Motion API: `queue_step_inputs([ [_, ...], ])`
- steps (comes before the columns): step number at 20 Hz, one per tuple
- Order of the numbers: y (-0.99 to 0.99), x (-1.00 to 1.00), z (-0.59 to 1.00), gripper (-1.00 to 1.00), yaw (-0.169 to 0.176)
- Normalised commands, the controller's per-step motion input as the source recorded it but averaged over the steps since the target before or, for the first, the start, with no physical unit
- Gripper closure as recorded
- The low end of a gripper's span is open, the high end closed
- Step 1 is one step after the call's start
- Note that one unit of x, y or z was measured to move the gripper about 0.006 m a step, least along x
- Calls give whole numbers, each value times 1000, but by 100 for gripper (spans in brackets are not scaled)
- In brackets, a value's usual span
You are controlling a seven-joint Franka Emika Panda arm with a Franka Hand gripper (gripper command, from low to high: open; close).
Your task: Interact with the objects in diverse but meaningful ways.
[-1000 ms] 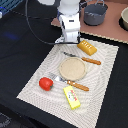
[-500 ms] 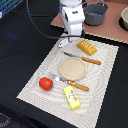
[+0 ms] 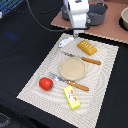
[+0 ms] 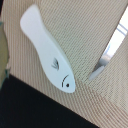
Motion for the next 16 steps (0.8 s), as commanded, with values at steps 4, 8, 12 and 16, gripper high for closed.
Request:
queue_step_inputs([
  [4,-8,869,106,-100,-110],
  [8,-69,852,-57,-100,-100],
  [12,0,788,-101,-100,-92],
  [16,2,509,-113,-100,-73],
])
